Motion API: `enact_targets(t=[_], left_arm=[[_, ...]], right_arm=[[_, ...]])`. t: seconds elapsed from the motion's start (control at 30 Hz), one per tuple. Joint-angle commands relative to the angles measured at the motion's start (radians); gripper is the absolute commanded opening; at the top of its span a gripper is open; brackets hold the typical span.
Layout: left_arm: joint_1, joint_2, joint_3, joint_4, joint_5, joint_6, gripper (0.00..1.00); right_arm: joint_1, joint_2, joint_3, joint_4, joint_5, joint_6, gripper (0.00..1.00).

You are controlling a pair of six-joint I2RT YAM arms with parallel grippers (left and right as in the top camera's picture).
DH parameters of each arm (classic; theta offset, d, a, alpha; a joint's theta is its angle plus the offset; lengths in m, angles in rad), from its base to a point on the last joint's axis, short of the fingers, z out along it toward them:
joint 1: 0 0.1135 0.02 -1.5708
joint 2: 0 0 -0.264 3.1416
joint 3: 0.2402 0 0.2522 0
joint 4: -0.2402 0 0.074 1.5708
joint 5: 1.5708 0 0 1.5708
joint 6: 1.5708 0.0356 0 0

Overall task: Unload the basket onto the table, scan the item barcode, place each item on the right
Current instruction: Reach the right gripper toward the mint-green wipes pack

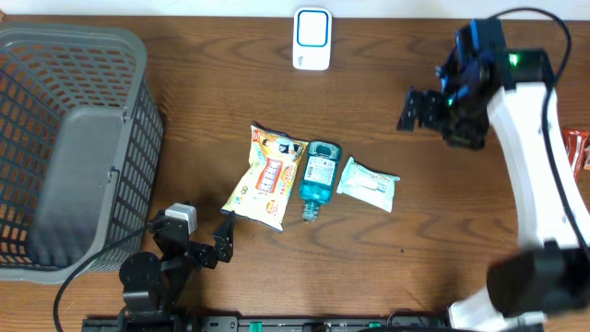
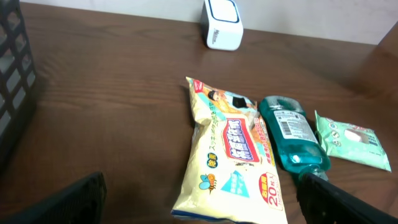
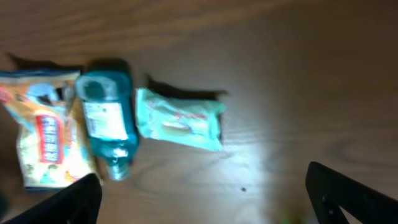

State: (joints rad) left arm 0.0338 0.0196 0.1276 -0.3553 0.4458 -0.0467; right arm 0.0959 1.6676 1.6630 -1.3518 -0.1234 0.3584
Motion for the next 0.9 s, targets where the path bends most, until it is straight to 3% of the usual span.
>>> enact_targets(t=[0.0,0.17,0.37,0.63,0.87], left_arm=[[0.002,-0.002,-0.014,-0.018,-0.002,0.016,0.98],[0.002,-0.002,-0.014,-0.018,-0.001,0.016,0.98],[0.002,-0.002,-0.014,-0.018,-0.001,0.016,0.98],[0.002,-0.002,-0.014,-0.018,-0.002,0.016,0.98],[0.002,-0.002,-0.014,-0.018,-0.001,0.016,0.98]], right_arm=[[0.055,-0.139,-0.202,0.107,0.117,0.09,0.99],[0.147,-0.193,-0.533,0.401,0.056,0.09,0.99],[0.192,-0.144,-0.76,0.706,0.057,0.09,0.89],[0.192,-0.093,-0.835,0.843,0.069,0.101,0.71],[0.192,-0.01,-0.849,0.862,0.068,0.129,0.49]])
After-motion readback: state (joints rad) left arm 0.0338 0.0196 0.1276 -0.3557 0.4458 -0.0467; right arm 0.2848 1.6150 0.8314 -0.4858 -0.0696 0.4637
